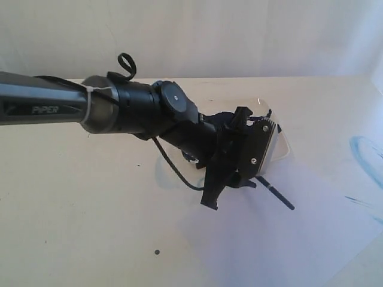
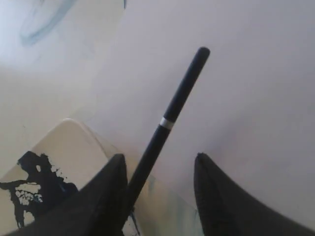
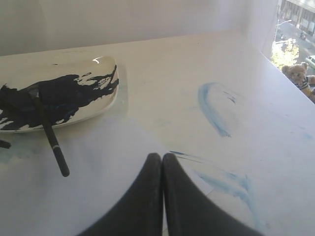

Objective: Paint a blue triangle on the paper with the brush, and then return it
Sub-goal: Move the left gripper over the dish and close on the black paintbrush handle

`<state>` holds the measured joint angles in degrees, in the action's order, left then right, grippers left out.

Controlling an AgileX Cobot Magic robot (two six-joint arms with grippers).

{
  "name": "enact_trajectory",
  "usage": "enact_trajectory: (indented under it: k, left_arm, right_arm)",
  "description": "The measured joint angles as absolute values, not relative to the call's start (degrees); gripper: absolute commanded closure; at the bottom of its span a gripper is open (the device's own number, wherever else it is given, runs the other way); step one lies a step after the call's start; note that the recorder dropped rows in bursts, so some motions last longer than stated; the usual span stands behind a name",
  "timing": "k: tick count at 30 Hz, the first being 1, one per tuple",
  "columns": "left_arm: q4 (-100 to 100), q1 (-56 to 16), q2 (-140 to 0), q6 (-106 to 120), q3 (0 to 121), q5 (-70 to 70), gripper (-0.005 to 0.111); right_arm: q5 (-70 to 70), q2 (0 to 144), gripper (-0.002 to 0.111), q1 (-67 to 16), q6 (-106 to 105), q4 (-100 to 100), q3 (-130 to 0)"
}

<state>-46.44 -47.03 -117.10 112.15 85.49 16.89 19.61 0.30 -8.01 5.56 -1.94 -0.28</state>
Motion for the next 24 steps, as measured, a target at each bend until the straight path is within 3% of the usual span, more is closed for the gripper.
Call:
enact_trajectory:
  k: [24]
  left_arm:
    - [-27.6,-48.6,-123.5,112.2,88.5,6.4,0.058]
  right_arm:
    - [19.6,0.3,0.108,-9.7,5.6,-1.9,-0.3]
